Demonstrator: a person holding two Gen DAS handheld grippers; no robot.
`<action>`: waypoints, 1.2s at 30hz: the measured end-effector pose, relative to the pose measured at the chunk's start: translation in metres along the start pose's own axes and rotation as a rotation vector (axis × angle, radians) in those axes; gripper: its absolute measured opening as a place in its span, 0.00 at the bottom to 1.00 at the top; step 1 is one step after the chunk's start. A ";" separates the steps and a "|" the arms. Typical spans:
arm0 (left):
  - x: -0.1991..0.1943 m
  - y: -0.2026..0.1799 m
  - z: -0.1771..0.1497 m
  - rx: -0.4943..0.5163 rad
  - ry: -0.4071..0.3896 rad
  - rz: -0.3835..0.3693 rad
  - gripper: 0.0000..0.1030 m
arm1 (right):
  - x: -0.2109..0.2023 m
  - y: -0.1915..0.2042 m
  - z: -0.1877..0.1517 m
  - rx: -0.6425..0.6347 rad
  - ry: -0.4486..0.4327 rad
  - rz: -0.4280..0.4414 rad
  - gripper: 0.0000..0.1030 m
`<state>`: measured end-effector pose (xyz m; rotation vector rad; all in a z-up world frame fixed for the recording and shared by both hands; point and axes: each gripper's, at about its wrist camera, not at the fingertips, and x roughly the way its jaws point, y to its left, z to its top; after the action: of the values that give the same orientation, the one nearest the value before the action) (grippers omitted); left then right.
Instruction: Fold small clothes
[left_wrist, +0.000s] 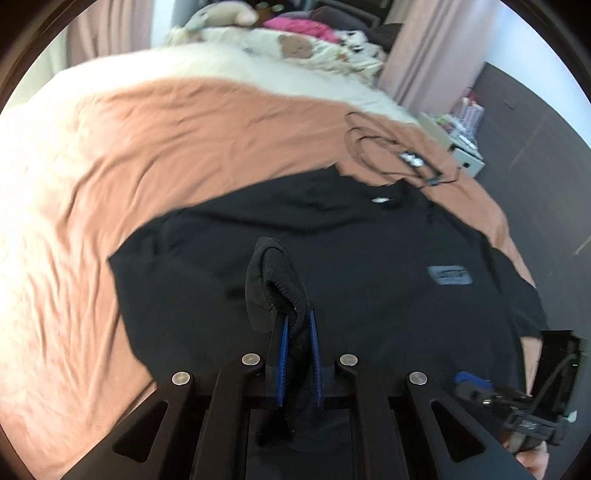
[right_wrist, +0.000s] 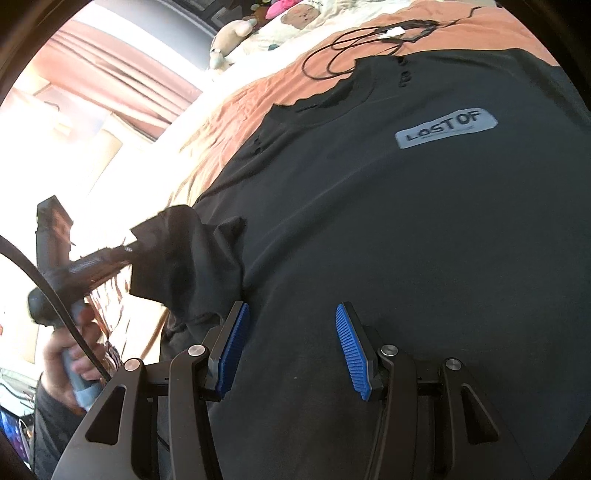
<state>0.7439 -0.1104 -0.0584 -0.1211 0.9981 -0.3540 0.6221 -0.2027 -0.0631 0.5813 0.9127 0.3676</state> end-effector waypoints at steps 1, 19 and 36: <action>-0.004 -0.011 0.003 0.018 -0.006 -0.002 0.11 | -0.004 -0.003 0.001 0.011 -0.006 0.000 0.46; -0.004 -0.171 0.043 0.206 -0.026 -0.035 0.11 | -0.079 -0.049 0.020 0.082 -0.124 -0.068 0.72; 0.051 -0.256 0.018 0.290 0.065 -0.187 0.26 | -0.110 -0.113 0.028 0.235 -0.162 -0.036 0.72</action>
<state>0.7237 -0.3689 -0.0231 0.0605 0.9917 -0.6729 0.5893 -0.3584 -0.0499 0.7979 0.8140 0.1785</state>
